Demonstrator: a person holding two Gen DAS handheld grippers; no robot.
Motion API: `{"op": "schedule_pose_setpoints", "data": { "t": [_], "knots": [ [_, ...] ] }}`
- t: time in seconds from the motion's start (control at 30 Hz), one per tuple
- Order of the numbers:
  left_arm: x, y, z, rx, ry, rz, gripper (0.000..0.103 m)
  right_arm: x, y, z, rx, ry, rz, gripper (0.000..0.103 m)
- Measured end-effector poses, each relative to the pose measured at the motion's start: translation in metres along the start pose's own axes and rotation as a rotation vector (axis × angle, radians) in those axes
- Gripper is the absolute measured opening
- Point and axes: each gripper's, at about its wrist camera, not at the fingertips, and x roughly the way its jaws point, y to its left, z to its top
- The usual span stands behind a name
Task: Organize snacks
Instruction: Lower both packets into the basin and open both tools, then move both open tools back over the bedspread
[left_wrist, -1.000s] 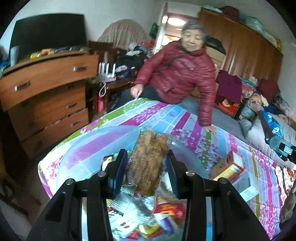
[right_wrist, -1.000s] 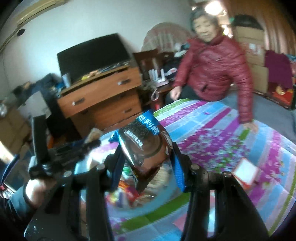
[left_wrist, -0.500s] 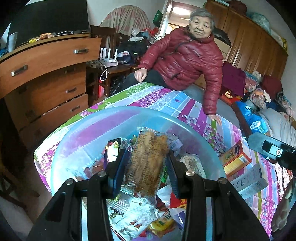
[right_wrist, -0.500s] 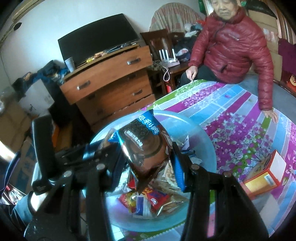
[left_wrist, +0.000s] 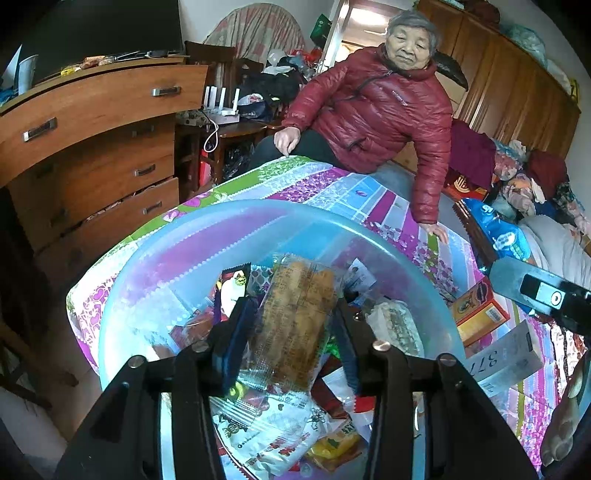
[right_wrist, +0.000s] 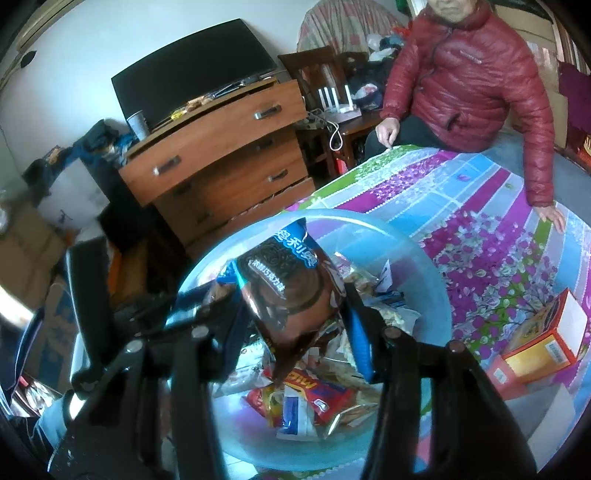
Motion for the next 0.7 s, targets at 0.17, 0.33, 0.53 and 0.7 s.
{"op": "schedule_pose_setpoints", "data": {
  "t": [0.17,0.33,0.53,0.7],
  "knots": [
    [-0.002,0.005,0.0,-0.015,-0.007,0.004,0.058,-0.001,0.002,-0.001,0.005,-0.004,0.004,0.062],
    [-0.005,0.009,0.001,-0.035,-0.02,0.015,0.077,-0.014,0.007,-0.003,-0.003,-0.044,-0.02,0.098],
    [-0.022,-0.005,-0.006,-0.005,-0.051,-0.01,0.078,-0.057,0.012,-0.043,-0.075,-0.124,-0.126,0.1],
    [-0.063,-0.064,-0.041,0.182,-0.137,-0.168,0.078,-0.11,-0.019,-0.13,-0.018,-0.191,-0.274,0.102]
  ]
}}
